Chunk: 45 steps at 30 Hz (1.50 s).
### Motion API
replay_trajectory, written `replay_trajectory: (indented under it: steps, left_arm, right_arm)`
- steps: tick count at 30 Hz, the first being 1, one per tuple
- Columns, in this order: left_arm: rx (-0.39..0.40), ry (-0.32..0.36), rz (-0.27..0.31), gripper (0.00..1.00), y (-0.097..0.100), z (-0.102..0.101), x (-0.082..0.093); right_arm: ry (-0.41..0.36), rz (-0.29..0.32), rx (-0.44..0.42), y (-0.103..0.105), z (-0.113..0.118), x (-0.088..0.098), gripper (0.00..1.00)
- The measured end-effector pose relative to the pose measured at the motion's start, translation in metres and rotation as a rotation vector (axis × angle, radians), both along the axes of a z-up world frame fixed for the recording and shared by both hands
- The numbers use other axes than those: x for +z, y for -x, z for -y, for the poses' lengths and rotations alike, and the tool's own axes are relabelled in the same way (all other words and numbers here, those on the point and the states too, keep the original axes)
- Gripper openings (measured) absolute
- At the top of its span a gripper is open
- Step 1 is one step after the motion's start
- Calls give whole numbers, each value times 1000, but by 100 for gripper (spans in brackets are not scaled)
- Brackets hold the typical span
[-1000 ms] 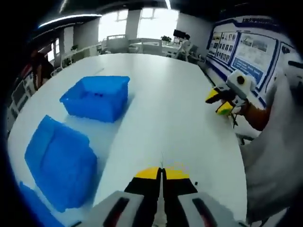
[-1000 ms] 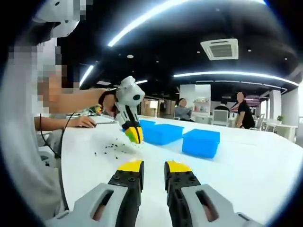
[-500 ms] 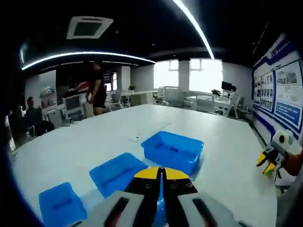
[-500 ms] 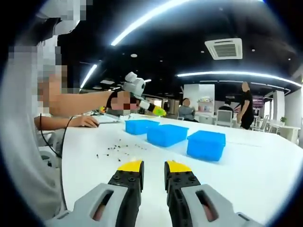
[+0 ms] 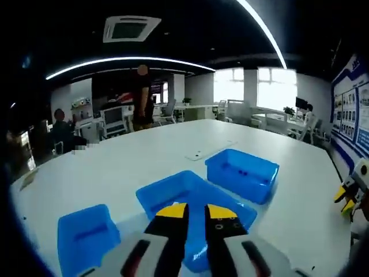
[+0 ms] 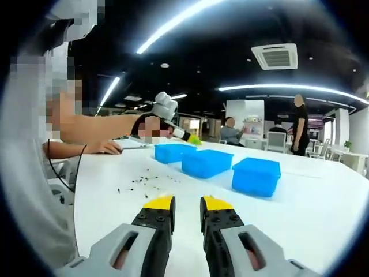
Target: Pick up the resistors one by one and place each resistor into its matching bin, sorting the parts by color and model until every resistor is separated into the correct bin for its type
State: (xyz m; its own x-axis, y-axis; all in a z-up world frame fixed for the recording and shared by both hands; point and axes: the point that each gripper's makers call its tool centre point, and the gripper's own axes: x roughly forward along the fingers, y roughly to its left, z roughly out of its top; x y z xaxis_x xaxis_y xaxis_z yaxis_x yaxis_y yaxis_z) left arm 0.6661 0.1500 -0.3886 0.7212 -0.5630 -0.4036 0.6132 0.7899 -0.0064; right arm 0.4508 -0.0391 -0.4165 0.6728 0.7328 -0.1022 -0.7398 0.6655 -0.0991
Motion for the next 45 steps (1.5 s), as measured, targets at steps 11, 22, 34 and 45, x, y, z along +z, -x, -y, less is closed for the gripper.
replay_trajectory:
  steps: [11, 22, 34, 45]
  left_arm:
    - [-53, -32, 46, 15, 28, -17, 26]
    - [-64, -191, 3, 15, 83, -64, 14]
    - [-348, -317, -266, 16, 138, -38, -49]
    - [-470, -353, -285, 16, 131, 27, -72]
  right_arm:
    - [4, 1, 5, -1, -1, 3, 20]
    - [5, -13, 25, -1, -4, 1, 20]
    - [13, -27, 29, 0, -6, -5, 20]
    - [17, -19, 20, 4, -1, 0, 20]
